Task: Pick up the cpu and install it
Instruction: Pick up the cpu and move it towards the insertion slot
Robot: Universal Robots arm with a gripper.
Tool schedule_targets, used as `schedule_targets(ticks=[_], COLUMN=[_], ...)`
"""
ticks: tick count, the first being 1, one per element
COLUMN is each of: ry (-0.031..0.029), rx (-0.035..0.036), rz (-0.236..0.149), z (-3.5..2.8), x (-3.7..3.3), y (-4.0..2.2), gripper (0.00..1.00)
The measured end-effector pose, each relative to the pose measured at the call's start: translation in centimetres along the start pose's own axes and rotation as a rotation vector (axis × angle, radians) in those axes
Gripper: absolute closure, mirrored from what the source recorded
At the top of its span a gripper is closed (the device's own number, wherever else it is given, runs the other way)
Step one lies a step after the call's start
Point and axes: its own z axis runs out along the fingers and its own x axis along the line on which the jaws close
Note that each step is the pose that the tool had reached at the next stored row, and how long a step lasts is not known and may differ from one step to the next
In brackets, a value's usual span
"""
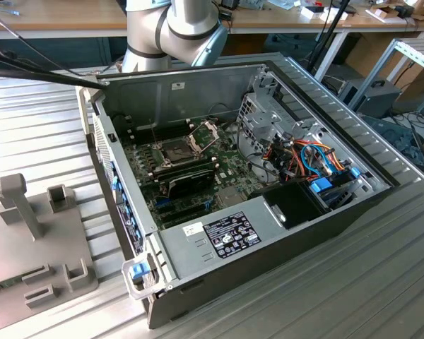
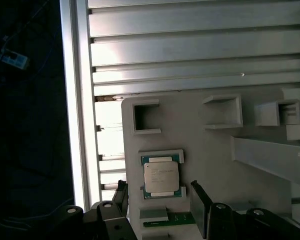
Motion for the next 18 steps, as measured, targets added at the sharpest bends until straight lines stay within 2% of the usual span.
schedule_targets(ticks=[6,12,18], ry=[-0.0001,-0.0003,-0.0006], rx=[0.0021,0.0078,0.0077], rz=[0.0,0.0,0.0], z=[0.38,0.76,0.82], x=[0.0,0.0,0.0], y=[-0.01,-0.03,-0.03], gripper=[0.38,0.38,0.38])
